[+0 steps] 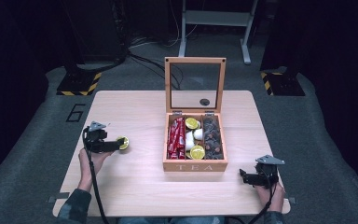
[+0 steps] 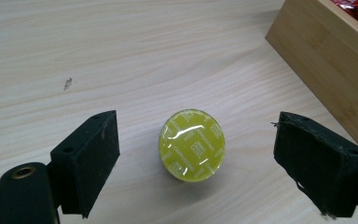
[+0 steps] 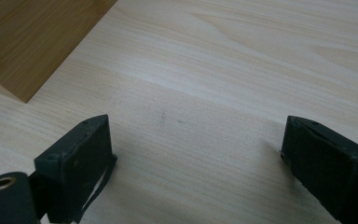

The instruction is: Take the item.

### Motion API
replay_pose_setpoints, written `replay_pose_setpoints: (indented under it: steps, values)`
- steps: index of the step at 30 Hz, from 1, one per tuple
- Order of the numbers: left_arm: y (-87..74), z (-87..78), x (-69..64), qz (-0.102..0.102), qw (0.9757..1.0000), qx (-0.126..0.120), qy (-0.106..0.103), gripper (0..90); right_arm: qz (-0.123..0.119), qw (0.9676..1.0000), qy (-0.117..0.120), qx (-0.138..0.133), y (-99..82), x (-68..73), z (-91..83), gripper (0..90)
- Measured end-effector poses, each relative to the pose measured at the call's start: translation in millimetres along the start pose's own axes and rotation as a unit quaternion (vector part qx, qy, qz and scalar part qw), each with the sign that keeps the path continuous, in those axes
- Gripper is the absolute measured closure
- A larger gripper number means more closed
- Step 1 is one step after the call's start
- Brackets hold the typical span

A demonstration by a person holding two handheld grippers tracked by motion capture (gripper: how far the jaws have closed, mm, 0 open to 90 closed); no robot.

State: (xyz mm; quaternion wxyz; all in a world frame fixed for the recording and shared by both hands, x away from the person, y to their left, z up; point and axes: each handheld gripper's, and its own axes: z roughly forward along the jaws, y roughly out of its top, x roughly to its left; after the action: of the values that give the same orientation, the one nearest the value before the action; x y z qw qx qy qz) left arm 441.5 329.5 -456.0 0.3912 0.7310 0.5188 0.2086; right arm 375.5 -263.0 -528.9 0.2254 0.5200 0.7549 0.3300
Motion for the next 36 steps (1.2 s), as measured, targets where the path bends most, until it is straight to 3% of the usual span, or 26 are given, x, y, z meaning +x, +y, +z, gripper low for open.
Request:
replay_pose_setpoints:
  steps: [9,18,23,32,36]
  values:
    - [-14.1,-34.7,1.1,0.007,0.9996,-0.022,0.013,8.3,0.0,1.0,0.0,0.0,0.0,0.0,0.0,8.0]
    - [-47.9,-59.1,7.5,0.004,0.999,-0.025,0.037,4.7,0.0,1.0,0.0,0.0,0.0,0.0,0.0,8.0]
    - [-64.1,-61.0,10.2,0.0,0.9991,-0.01,0.041,1.5,0.0,1.0,0.0,0.0,0.0,0.0,0.0,8.0]
    - [-101.6,-49.1,23.3,-0.025,0.9984,0.025,0.043,0.0,-0.002,1.0,-0.002,0.0,0.3,-0.7,0.8,6.6]
    - [-110.4,-42.0,25.5,-0.022,0.998,0.037,0.046,0.0,-0.002,1.0,-0.001,0.002,0.2,-0.8,0.9,5.2]
